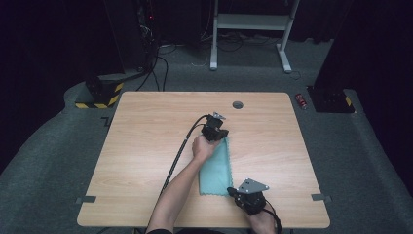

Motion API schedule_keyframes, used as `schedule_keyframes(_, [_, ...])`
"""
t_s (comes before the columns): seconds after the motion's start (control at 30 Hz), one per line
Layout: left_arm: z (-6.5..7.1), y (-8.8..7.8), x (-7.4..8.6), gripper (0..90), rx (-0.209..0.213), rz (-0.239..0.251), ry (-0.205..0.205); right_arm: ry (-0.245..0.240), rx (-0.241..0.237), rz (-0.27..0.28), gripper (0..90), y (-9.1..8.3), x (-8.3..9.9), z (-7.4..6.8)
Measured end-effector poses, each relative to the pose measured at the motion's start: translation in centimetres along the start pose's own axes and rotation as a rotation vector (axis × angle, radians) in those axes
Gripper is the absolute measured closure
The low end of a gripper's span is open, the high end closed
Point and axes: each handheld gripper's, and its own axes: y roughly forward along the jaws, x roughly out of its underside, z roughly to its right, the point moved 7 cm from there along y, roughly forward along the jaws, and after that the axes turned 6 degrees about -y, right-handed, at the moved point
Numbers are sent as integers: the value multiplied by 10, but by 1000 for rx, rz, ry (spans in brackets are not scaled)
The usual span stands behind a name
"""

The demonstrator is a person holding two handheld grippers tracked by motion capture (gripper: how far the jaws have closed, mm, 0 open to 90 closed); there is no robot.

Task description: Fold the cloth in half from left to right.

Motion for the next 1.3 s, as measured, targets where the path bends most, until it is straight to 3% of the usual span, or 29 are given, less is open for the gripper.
schedule_keyframes(0.17, [3, 0, -1, 897, 4, -1, 25, -4, -4, -1, 892, -1, 1, -1])
schedule_keyframes(0.37, [1, 7, 4, 888, 6, -23, 20, 5, -7, -5, 880, -1, 1, 1])
schedule_keyframes(0.57, [0, -6, -2, 748, 17, 33, 21, 21, -8, -4, 780, -1, 1, 4])
schedule_keyframes(0.67, [-7, -18, -3, 685, -4, 55, 7, 26, 6, 14, 763, -4, -2, 9])
schedule_keyframes(0.83, [-25, -38, 9, 639, -57, 62, -8, 22, 29, 34, 745, -8, -13, 21])
schedule_keyframes(1.1, [-43, -46, 32, 611, -99, 34, -31, 3, 3, 76, 718, -17, -31, 28])
schedule_keyframes(1.3, [-48, -44, 41, 604, -157, 11, 5, -15, -11, 13, 703, 9, -28, 29])
